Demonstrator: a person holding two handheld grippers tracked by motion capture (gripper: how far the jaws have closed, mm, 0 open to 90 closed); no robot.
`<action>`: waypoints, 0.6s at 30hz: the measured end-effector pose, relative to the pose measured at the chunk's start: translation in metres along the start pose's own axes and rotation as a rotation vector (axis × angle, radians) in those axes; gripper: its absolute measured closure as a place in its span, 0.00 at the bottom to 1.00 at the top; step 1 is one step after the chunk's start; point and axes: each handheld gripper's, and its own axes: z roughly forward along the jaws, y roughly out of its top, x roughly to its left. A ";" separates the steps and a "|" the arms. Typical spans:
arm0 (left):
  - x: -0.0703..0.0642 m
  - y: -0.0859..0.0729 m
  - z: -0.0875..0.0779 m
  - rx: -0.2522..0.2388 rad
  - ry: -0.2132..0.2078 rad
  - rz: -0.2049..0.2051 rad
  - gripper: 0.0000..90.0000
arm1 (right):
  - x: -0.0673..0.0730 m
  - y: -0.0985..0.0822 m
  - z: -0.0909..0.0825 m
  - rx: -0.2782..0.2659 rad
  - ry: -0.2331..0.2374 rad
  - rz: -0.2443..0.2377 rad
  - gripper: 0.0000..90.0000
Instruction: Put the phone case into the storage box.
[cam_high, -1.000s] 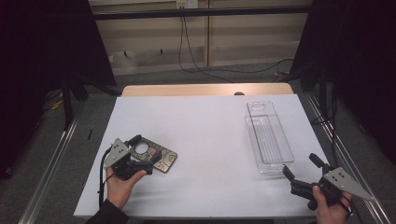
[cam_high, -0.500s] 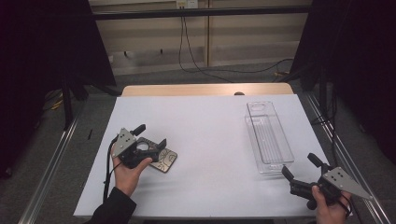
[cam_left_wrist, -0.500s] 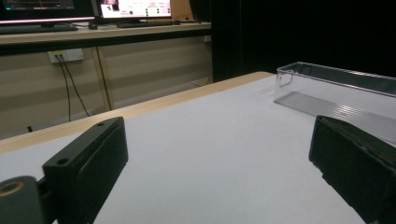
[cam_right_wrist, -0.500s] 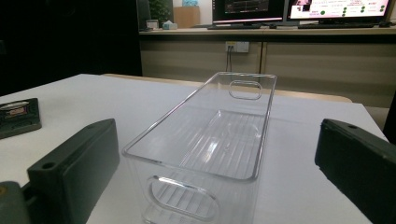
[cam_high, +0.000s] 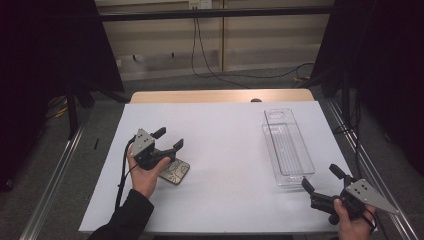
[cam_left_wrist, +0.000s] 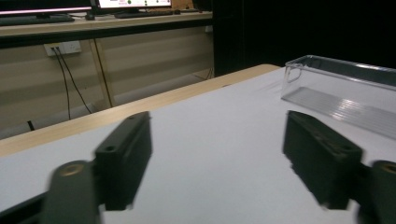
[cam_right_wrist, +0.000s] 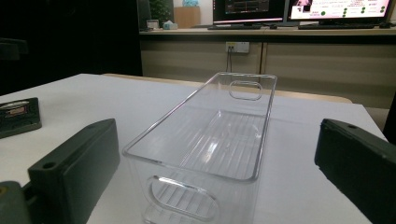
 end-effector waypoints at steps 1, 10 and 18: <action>0.001 0.000 0.002 -0.002 -0.005 -0.008 0.31 | 0.000 0.000 0.000 0.000 0.000 0.000 0.00; 0.004 -0.002 0.011 0.050 -0.050 -0.015 0.65 | 0.000 0.000 0.000 0.005 0.005 -0.007 0.00; 0.007 -0.004 0.012 0.095 -0.085 -0.034 0.87 | 0.001 0.000 0.000 0.004 0.013 -0.006 0.00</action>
